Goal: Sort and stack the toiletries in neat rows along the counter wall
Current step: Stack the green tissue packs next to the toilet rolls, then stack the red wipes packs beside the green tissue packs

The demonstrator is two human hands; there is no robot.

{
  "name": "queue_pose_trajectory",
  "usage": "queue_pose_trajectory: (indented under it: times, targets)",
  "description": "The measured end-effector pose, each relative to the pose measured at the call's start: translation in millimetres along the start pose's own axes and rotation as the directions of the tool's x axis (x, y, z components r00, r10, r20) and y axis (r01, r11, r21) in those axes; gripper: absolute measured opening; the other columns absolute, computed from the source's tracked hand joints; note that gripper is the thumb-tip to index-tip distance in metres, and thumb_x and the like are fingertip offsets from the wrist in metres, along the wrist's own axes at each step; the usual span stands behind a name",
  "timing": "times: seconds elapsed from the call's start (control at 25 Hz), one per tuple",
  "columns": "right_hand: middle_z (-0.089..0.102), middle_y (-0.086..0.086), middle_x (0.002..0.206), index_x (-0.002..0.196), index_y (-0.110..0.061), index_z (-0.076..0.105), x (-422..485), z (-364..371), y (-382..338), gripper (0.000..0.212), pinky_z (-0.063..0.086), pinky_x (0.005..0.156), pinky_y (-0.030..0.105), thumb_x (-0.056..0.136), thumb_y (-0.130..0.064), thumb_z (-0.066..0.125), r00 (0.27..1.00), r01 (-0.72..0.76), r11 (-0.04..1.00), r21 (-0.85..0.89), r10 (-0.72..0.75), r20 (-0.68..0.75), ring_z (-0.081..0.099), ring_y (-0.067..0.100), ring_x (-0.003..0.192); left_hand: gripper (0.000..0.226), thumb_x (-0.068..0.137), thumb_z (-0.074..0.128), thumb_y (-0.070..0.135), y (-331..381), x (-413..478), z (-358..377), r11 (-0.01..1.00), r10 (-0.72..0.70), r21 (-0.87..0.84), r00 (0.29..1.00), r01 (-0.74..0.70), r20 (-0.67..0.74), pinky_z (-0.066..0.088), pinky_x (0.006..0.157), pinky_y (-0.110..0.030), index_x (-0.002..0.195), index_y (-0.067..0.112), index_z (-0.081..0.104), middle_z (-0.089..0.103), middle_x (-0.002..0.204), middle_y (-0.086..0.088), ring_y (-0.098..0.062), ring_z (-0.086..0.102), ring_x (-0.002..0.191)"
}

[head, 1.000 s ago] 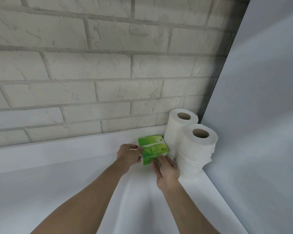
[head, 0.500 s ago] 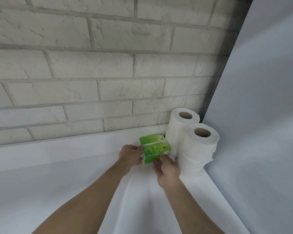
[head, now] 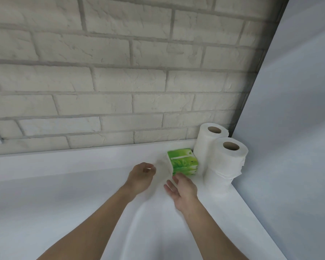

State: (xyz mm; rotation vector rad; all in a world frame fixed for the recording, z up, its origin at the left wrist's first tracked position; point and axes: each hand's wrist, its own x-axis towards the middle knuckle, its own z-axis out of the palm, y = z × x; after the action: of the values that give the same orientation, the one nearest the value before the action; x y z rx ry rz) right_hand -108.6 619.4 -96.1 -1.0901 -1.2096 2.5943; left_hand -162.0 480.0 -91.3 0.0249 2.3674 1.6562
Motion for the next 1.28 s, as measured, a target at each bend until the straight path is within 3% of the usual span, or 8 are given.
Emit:
queue_pose_trajectory:
  times: [0.16, 0.32, 0.52, 0.72, 1.0, 1.2, 1.28]
  targets:
    - [0.063, 0.008, 0.108, 0.112, -0.012, 0.058, -40, 16, 22, 0.017, 0.056, 0.079, 0.041, 0.095, -0.009, 0.058, 0.993, 0.018, 0.994, -0.106, -0.006, 0.114, 0.064, 0.029, 0.094, 0.026, 0.093, 0.054, 0.034, -11, -35, -34, 0.997, 0.058, 0.061, 0.997, -0.055, -0.045, 0.051, 0.075, -0.029, 0.115, 0.022, 0.062, 0.063, 0.111, 0.001, -0.018, 0.060, 0.091]
    - [0.065, 0.005, 0.103, 0.108, -0.017, 0.062, -70, 33, 46, 0.018, 0.058, 0.079, 0.038, 0.091, -0.010, 0.061, 0.976, 0.146, 0.944, -0.294, -0.090, 0.198, 0.065, 0.026, 0.090, 0.028, 0.095, 0.052, 0.031, -22, -71, -69, 0.983, 0.113, 0.158, 0.989, -0.097, -0.094, 0.043, 0.077, -0.021, 0.121, 0.022, 0.059, 0.060, 0.114, 0.004, -0.014, 0.058, 0.101]
    - [0.065, 0.000, 0.101, 0.103, -0.024, 0.064, -118, 60, 93, 0.016, 0.055, 0.072, 0.031, 0.090, -0.015, 0.060, 0.930, 0.339, 0.780, -0.527, -0.192, 0.314, 0.062, 0.017, 0.078, 0.029, 0.093, 0.055, 0.030, -50, -118, -135, 0.948, 0.196, 0.280, 0.970, -0.150, -0.143, 0.047, 0.080, -0.024, 0.120, 0.022, 0.059, 0.060, 0.115, 0.003, -0.016, 0.063, 0.091]
    - [0.066, -0.002, 0.102, 0.102, -0.029, 0.065, -156, 90, 143, 0.016, 0.051, 0.066, 0.022, 0.090, -0.020, 0.061, 0.868, 0.475, 0.616, -0.629, -0.209, 0.451, 0.065, 0.015, 0.081, 0.028, 0.092, 0.057, 0.027, -78, -166, -202, 0.899, 0.261, 0.405, 0.947, -0.168, -0.187, 0.045, 0.086, -0.024, 0.119, 0.023, 0.059, 0.058, 0.114, 0.004, -0.014, 0.055, 0.092]
    - [0.065, -0.003, 0.103, 0.101, -0.031, 0.067, -219, 135, 223, 0.016, 0.053, 0.080, 0.029, 0.090, -0.022, 0.061, 0.809, 0.539, 0.535, -0.651, -0.113, 0.577, 0.063, 0.012, 0.085, 0.029, 0.092, 0.057, 0.028, -136, -227, -297, 0.842, 0.243, 0.530, 0.947, -0.098, -0.211, 0.044, 0.090, -0.026, 0.120, 0.023, 0.059, 0.058, 0.117, 0.002, -0.016, 0.054, 0.097]
    - [0.065, -0.004, 0.106, 0.102, -0.032, 0.067, -254, 163, 283, 0.018, 0.051, 0.073, 0.024, 0.088, -0.023, 0.060, 0.798, 0.506, 0.490, -0.710, 0.045, 0.601, 0.062, 0.011, 0.086, 0.030, 0.090, 0.060, 0.027, -172, -258, -355, 0.831, 0.172, 0.556, 0.950, 0.002, -0.261, 0.047, 0.088, -0.027, 0.120, 0.022, 0.059, 0.059, 0.117, 0.001, -0.016, 0.057, 0.096]
    - [0.064, -0.003, 0.104, 0.106, -0.029, 0.065, -265, 176, 308, 0.019, 0.050, 0.076, 0.025, 0.088, -0.023, 0.062, 0.809, 0.461, 0.481, -0.746, 0.116, 0.576, 0.060, 0.011, 0.086, 0.032, 0.088, 0.061, 0.023, -189, -269, -380, 0.839, 0.129, 0.541, 0.948, 0.053, -0.292, 0.048, 0.087, -0.028, 0.120, 0.019, 0.058, 0.060, 0.119, -0.001, -0.017, 0.058, 0.099]
